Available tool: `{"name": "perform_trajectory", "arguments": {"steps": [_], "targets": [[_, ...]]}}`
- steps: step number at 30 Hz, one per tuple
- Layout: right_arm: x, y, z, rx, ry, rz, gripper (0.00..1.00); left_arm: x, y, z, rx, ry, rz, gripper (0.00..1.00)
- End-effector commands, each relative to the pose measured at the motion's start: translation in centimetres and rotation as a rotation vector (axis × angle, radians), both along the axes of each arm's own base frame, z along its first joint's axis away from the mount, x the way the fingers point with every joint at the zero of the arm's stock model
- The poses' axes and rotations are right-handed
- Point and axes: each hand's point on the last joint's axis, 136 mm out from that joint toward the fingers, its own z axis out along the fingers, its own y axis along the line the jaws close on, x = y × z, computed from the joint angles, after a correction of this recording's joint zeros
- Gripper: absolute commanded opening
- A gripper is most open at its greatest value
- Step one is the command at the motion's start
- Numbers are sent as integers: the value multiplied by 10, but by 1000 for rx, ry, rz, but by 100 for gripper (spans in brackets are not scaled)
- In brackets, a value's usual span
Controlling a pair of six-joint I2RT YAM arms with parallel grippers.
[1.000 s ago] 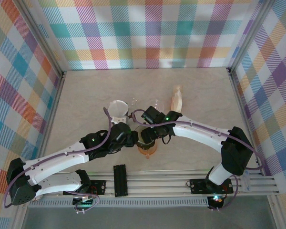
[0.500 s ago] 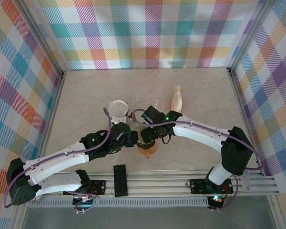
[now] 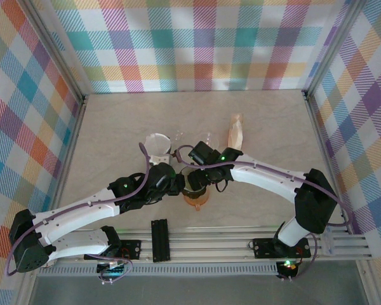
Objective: Place the coffee filter in the dripper
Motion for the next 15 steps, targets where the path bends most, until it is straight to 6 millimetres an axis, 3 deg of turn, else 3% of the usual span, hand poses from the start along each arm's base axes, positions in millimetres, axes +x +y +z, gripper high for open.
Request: {"name": "perform_trajectory", "arguments": {"steps": [1, 7, 15], "targets": [[1, -3, 23, 45, -46, -7, 90, -3, 1, -10, 23, 26, -6, 44], [-2, -10, 62, 131, -119, -11, 90, -3, -2, -11, 21, 30, -7, 44], [-9, -40, 96, 172, -212, -70, 90, 0, 0, 0, 4, 5, 4, 45]]}}
